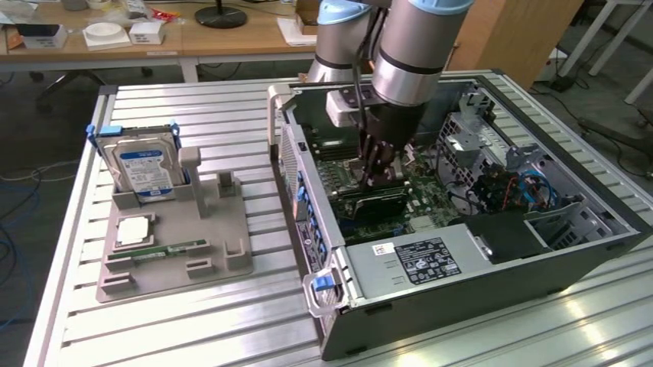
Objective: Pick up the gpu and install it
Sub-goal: 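Press down on the gpu until it lock into place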
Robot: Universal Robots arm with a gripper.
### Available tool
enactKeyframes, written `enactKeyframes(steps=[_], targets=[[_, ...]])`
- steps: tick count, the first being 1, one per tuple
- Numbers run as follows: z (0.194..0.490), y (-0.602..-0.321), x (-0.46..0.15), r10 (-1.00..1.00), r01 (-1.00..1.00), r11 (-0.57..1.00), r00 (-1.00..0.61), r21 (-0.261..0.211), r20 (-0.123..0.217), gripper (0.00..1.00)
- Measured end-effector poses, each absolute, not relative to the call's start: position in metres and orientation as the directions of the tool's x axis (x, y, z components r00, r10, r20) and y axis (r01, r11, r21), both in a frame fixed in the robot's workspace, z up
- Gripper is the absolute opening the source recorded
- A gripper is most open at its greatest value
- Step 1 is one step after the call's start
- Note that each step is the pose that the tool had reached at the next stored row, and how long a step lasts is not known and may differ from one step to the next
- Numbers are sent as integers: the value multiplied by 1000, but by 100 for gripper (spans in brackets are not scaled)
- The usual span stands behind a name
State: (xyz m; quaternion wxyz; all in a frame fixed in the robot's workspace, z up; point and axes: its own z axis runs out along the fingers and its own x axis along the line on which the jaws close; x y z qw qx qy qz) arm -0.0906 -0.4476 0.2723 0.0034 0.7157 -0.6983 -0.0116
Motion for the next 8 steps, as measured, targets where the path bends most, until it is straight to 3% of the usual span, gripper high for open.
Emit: enactKeyframes(steps=[2,8], targets=[[272,-448,-91,-1000,-1000,-25,25,-8,-11,10],[272,-448,-91,-1000,-1000,-25,25,-10,-11,10]])
